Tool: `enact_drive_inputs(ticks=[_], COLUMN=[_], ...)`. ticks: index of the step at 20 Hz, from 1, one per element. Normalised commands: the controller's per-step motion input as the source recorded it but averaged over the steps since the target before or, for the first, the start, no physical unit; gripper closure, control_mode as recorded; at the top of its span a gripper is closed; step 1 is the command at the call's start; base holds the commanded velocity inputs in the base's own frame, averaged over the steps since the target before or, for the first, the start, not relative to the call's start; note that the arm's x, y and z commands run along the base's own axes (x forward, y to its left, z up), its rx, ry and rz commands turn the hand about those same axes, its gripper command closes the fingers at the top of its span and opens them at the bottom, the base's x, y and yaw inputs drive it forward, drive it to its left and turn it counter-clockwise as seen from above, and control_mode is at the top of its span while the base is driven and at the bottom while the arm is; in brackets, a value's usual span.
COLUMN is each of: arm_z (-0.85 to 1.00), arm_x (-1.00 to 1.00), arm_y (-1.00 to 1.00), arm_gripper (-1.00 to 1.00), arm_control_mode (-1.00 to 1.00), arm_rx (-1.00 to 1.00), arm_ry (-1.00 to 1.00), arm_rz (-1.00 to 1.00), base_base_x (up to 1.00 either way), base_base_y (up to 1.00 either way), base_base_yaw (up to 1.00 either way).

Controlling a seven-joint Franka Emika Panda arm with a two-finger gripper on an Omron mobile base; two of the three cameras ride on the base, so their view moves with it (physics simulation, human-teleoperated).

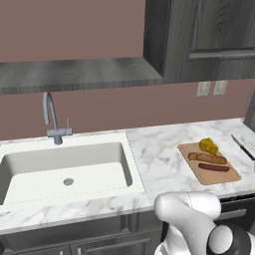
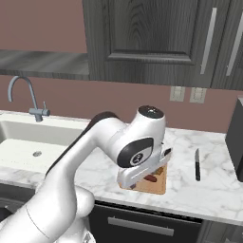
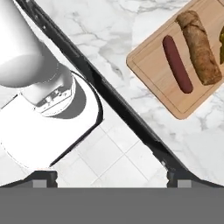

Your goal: Retrieve the sausage and cheese from the fridge and place them on the cutting board on the counter.

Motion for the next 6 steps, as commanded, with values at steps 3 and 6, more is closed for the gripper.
enact_drive_inputs(ticks=[3,6], arm_z=[0.79,0.78], arm_x=[-0.6,-0.5], arm_y=[0.0,0.0], arm_gripper=[-1.0,-1.0], arm_control_mode=[-1.0,-1.0], arm_rx=[0.0,0.0], arm_ry=[-0.07,-0.08], arm_rz=[0.0,0.0], base_base_x=[0.0,0.0], base_base_y=[0.0,0.0], base_base_yaw=[0.0,0.0])
